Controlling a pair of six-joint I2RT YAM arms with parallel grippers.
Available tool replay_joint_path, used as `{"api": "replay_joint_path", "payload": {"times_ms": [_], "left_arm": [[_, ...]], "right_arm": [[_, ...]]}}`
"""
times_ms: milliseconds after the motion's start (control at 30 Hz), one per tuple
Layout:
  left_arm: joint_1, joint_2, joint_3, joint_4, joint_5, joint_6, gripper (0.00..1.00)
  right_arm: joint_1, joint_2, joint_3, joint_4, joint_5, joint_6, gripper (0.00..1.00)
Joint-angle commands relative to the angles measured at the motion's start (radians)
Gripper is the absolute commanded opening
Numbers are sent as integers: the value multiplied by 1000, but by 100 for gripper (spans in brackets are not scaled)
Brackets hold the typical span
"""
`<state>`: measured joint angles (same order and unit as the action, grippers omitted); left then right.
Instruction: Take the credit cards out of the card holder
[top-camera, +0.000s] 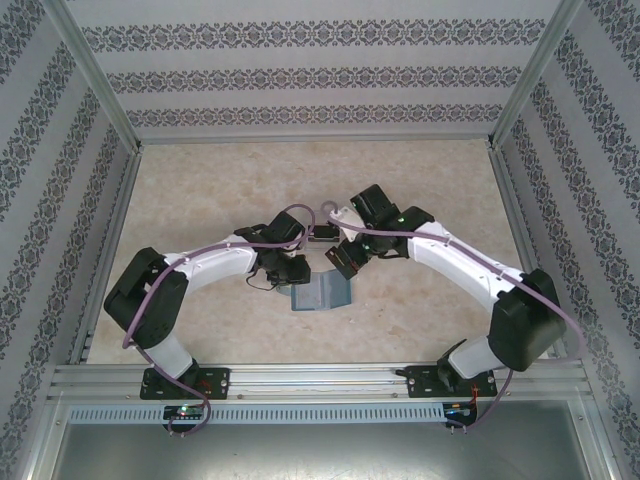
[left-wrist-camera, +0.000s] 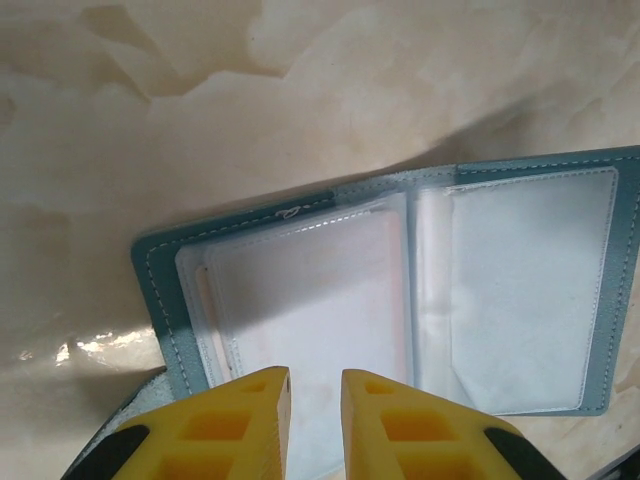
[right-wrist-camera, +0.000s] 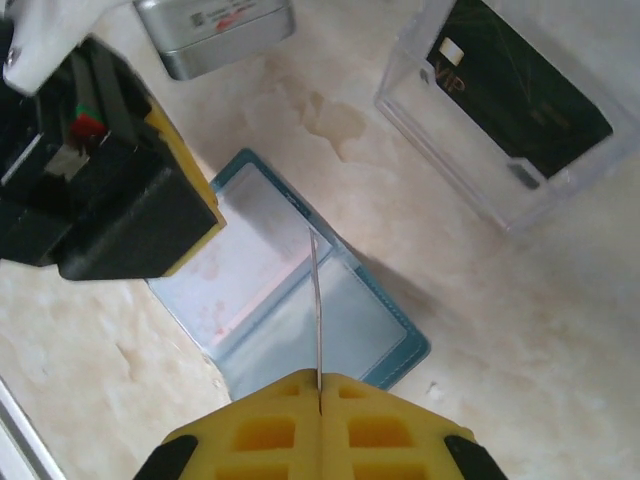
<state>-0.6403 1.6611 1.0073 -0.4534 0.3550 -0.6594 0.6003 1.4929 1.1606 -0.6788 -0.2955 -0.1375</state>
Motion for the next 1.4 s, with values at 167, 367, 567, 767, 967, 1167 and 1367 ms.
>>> {"api": "replay_joint_path", "payload": {"times_ms": [167, 367, 567, 767, 967, 1167, 1367], "left_arm": [[25, -64, -42, -28, -30, 3, 21], [62, -110, -92, -25, -30, 4, 21], [96, -162, -143, -25, -32, 0, 22], [123, -202, -181, -30, -33, -1, 22], [133, -217, -197, -27, -31, -8, 22], [138, -228, -207, -24, -29, -9, 22], [143, -231, -213, -22, -24, -6, 22]], "right_arm": [[-20, 197, 285, -243, 53, -490, 0], [-19, 331, 489, -361, 88, -636, 0], [-19, 471, 694, -476, 101, -714, 0], [-17, 598, 852, -547, 106, -761, 0], [-14, 710, 991, -606, 113, -786, 0], [-15, 800, 1103, -657, 123, -784, 0], [-16, 850, 1143, -664, 134, -782, 0]]}}
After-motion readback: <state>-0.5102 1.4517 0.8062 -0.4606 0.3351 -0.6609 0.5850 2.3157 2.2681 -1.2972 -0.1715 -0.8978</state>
